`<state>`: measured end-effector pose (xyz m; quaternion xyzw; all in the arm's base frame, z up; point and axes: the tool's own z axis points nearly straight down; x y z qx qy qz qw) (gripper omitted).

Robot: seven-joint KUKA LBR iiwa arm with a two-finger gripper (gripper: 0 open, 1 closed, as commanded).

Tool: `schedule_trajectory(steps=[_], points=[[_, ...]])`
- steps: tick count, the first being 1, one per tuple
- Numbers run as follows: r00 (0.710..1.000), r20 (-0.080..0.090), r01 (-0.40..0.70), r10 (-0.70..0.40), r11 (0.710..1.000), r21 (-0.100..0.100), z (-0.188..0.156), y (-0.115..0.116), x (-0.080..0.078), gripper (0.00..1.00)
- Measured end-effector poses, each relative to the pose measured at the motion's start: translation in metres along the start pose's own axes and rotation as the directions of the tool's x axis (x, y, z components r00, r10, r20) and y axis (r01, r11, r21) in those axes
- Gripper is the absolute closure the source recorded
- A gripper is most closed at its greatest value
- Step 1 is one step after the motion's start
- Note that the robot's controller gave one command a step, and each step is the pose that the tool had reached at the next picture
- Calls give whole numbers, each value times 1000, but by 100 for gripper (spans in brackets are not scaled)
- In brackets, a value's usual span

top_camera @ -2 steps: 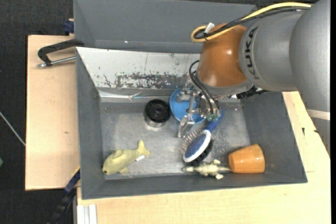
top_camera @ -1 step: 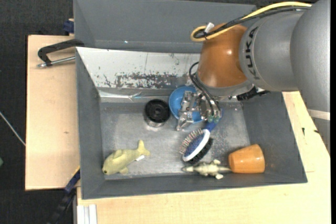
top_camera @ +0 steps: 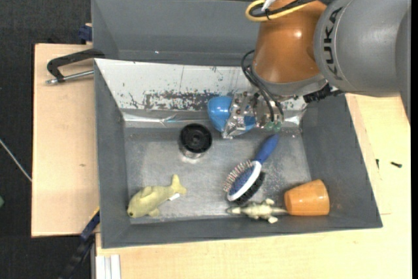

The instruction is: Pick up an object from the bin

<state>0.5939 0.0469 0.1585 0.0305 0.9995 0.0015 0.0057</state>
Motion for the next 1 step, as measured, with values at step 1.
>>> schedule_trajectory(steps=[1], points=[[998,4,56,-56,998,1,-98,4,5,100]])
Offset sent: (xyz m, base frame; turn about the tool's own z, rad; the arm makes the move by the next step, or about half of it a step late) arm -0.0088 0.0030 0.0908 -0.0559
